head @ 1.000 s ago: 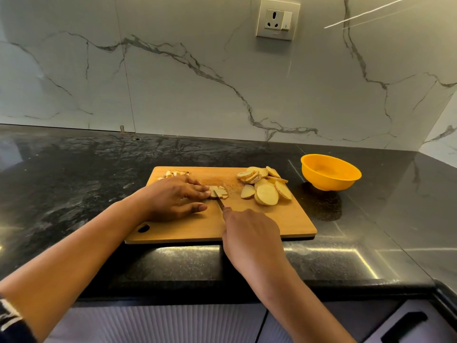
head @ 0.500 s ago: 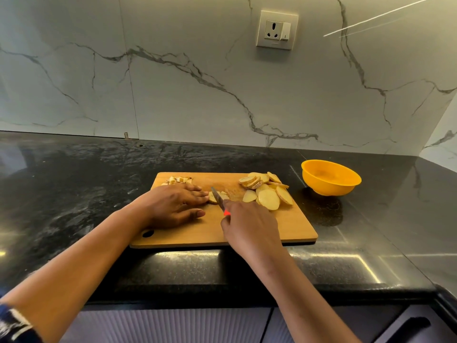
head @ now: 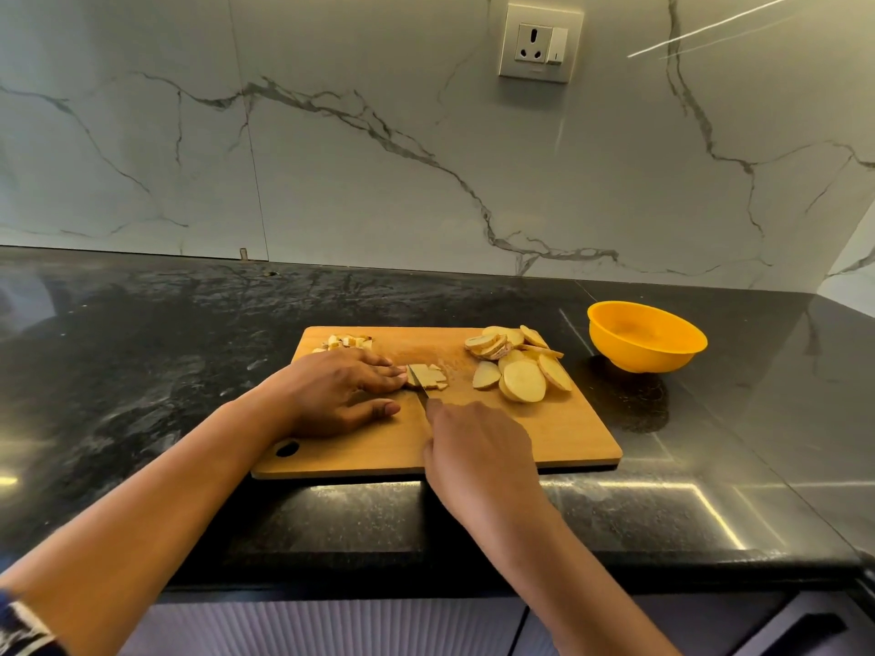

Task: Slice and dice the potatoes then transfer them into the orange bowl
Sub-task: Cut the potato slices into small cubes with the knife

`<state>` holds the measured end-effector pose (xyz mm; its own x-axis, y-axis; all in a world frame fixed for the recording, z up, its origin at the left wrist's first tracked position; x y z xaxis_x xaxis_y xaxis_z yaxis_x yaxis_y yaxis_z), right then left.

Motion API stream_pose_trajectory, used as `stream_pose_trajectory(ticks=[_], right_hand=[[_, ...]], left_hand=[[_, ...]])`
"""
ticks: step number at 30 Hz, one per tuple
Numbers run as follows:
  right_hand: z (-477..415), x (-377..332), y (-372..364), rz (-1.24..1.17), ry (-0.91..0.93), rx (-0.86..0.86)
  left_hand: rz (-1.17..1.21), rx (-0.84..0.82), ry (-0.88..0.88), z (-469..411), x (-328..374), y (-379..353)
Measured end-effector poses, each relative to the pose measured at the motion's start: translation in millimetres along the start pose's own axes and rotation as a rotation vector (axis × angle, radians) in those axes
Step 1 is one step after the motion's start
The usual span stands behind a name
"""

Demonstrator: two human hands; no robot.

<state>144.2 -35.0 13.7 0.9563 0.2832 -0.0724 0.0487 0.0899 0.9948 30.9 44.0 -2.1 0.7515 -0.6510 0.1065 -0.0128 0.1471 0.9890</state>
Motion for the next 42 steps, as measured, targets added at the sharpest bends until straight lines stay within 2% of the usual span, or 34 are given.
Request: stream_pose_trajectory(ticks=[6, 12, 14, 18, 21, 26, 32, 36, 42], right_hand=[[26.4, 24.8, 21.8, -0.091, 0.029, -0.014], [-14.0, 67.7, 50.0, -0.152, -0.146, 0.312], [-28.7, 77.2, 50.8, -0.202, -0.152, 0.374], [-35.0, 88.6, 43.0, -0.238, -0.147, 0.415], [-34.9, 92.3, 34.7, -0.243, -0.131, 0.411], [-38.6, 94.0, 28.9, -0.273, -0.108, 0.408], [-39.8, 94.7, 28.5, -0.29, -0.099, 0.418], [-39.5, 93.5, 29.1, -0.287, -0.091, 0.438], [-38.5, 90.7, 29.3, -0.272, -0.074, 0.441]], left_hand=[[0.133, 0.083, 0.011, 1.0, -2.1, 2.5], [0.191, 0.304, 0.003, 5.7, 0.2, 17.3], [0.174, 0.274, -0.009, -1.4, 5.5, 19.5], [0.021, 0.02, 0.049, -31.9, 19.2, 7.2], [0.028, -0.019, 0.062, -47.7, 23.3, 6.3], [0.034, 0.115, -0.048, -56.8, 24.2, 17.2], [-0.021, 0.237, -0.016, -58.6, 13.9, 28.4], [0.115, 0.32, 0.071, -43.1, -19.2, 35.0], [0.28, 0.531, 0.095, -8.0, -53.0, 51.1]])
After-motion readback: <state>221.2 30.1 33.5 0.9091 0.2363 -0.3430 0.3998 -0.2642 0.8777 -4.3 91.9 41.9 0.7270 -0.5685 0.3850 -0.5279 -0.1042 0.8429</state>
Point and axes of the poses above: each hand's wrist, its own z-axis away from the middle knuckle, its own y-axis out of the back of the hand, x = y × z, the point moved 8 cm from there along -z, towards the middle knuckle, and after that the axes turned 13 degrees about -x, right-handed, at the moved point
